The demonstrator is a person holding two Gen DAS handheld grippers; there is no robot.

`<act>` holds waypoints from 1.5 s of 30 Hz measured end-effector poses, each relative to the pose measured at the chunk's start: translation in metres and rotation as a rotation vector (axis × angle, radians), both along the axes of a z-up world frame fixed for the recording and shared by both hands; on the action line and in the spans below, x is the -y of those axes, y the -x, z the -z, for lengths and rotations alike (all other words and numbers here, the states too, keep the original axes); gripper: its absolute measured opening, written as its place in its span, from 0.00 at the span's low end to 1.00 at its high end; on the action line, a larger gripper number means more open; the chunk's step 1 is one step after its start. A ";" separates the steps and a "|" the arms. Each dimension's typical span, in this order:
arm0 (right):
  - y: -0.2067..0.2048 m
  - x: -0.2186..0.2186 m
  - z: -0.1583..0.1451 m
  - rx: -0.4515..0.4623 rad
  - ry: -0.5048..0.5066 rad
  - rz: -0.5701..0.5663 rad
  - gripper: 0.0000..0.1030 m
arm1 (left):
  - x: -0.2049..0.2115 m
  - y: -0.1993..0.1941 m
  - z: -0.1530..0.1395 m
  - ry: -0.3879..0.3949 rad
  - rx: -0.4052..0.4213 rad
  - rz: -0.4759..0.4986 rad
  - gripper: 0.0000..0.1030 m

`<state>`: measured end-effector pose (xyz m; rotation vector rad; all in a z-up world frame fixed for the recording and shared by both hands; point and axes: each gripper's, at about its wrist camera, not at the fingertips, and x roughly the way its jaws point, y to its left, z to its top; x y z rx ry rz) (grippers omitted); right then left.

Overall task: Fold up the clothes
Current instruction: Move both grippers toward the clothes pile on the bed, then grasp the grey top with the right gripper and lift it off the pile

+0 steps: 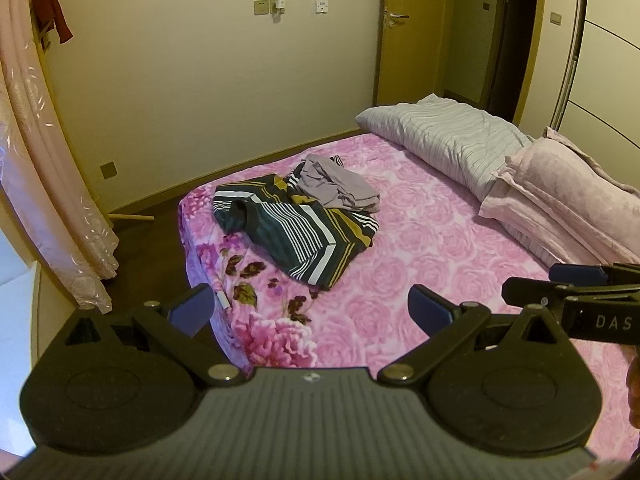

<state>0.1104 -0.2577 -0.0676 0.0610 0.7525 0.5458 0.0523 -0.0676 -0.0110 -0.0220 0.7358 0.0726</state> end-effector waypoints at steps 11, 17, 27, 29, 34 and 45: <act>-0.008 -0.003 -0.001 -0.011 0.004 0.004 0.71 | -0.001 -0.009 0.001 0.000 -0.008 0.002 0.99; -0.022 -0.009 0.002 -0.019 0.010 0.013 0.71 | -0.008 -0.026 0.003 0.003 -0.016 0.014 0.99; -0.063 -0.026 0.019 -0.052 0.028 0.062 0.71 | -0.025 -0.078 0.021 0.012 -0.052 0.056 0.99; -0.076 -0.032 0.025 -0.062 0.033 0.075 0.71 | -0.030 -0.094 0.026 0.015 -0.064 0.069 0.99; -0.117 -0.054 0.038 -0.094 0.049 0.102 0.71 | -0.050 -0.143 0.040 0.020 -0.098 0.087 0.99; -0.226 -0.110 0.076 -0.171 0.065 0.156 0.71 | -0.098 -0.269 0.073 0.018 -0.196 0.137 0.99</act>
